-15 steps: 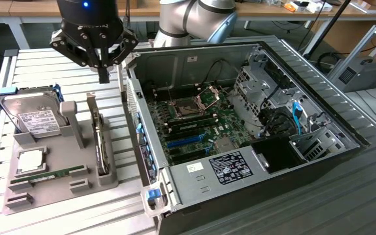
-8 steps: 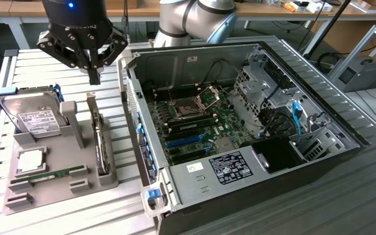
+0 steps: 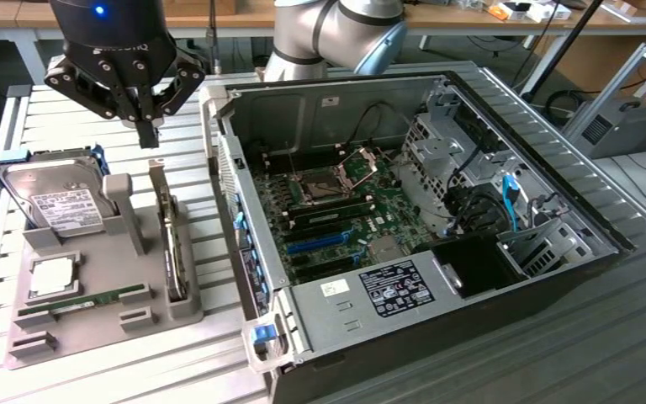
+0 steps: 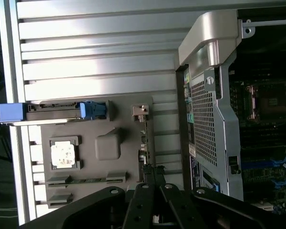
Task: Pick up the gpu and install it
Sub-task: 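Reach for the gpu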
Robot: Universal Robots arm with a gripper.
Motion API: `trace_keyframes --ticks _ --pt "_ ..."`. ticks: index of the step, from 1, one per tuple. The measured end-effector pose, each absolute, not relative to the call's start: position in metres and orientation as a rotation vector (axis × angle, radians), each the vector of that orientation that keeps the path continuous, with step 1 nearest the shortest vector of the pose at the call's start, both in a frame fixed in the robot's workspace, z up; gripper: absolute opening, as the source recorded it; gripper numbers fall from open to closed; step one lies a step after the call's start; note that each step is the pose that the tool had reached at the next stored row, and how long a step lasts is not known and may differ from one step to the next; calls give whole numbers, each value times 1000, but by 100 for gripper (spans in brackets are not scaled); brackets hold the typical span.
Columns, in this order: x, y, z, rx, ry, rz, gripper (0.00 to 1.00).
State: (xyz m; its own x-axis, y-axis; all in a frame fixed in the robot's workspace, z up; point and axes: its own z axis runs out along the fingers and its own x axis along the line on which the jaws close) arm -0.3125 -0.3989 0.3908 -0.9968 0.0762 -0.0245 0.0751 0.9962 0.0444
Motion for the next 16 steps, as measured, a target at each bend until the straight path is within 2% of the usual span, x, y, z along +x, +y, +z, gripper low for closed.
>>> trace_keyframes --ticks 16 --pt "-313 -406 391 118 3113 68 11"
